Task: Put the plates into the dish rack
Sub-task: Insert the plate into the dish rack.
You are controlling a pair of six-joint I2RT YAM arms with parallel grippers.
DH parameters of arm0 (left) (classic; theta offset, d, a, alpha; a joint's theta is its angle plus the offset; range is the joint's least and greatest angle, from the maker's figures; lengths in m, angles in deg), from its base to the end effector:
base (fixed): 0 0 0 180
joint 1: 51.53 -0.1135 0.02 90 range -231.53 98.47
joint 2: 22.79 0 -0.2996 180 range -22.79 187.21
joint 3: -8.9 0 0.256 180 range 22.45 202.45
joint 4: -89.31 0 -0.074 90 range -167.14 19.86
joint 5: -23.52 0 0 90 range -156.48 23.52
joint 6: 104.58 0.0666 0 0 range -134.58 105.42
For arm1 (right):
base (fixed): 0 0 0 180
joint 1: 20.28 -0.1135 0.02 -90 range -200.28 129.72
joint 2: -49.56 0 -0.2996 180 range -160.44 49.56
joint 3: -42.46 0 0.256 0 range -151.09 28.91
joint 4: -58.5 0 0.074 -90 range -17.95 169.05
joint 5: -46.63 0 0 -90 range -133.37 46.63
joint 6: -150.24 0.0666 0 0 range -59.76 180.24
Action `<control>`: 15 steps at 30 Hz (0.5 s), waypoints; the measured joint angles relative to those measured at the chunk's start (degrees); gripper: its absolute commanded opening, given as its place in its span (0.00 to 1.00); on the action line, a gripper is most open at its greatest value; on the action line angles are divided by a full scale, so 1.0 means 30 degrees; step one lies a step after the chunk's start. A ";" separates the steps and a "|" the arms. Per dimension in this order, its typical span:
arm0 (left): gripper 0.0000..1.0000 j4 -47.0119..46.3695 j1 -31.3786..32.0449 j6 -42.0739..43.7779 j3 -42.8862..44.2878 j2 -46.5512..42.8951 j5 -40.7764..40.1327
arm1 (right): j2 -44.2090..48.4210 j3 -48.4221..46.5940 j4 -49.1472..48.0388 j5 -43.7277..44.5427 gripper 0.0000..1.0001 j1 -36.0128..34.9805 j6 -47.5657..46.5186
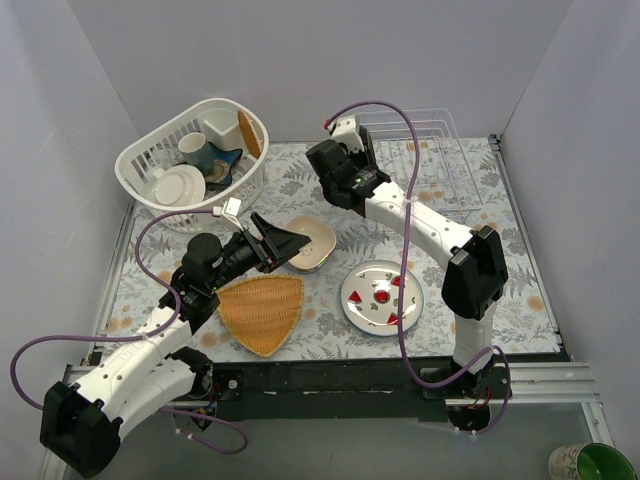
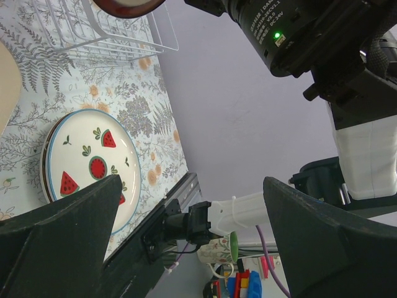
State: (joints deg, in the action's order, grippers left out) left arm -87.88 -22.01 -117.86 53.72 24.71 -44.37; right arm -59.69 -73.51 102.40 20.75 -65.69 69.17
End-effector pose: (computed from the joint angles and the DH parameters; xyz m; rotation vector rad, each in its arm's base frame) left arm 0.1690 -0.1245 0.3094 -0.9647 1.9086 -1.9177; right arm 0.3622 0.2821 0.3640 -0.0316 1.8794 -0.5931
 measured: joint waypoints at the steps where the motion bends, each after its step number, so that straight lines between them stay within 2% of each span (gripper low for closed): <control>1: 0.98 0.0007 0.0000 0.0000 0.0000 -0.0007 0.0000 | 0.0000 0.0109 -0.0160 0.0007 0.01 0.0000 -0.0066; 15: 0.98 -0.0029 0.0000 -0.0015 -0.0015 -0.0036 -0.0015 | 0.0000 0.2229 -0.2018 -0.0306 0.01 0.0022 -0.0976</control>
State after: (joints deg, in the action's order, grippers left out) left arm -87.97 -22.01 -117.91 53.67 24.60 -44.42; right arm -59.69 -66.82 96.34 19.83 -65.62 66.24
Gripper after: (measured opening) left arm 0.981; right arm 0.306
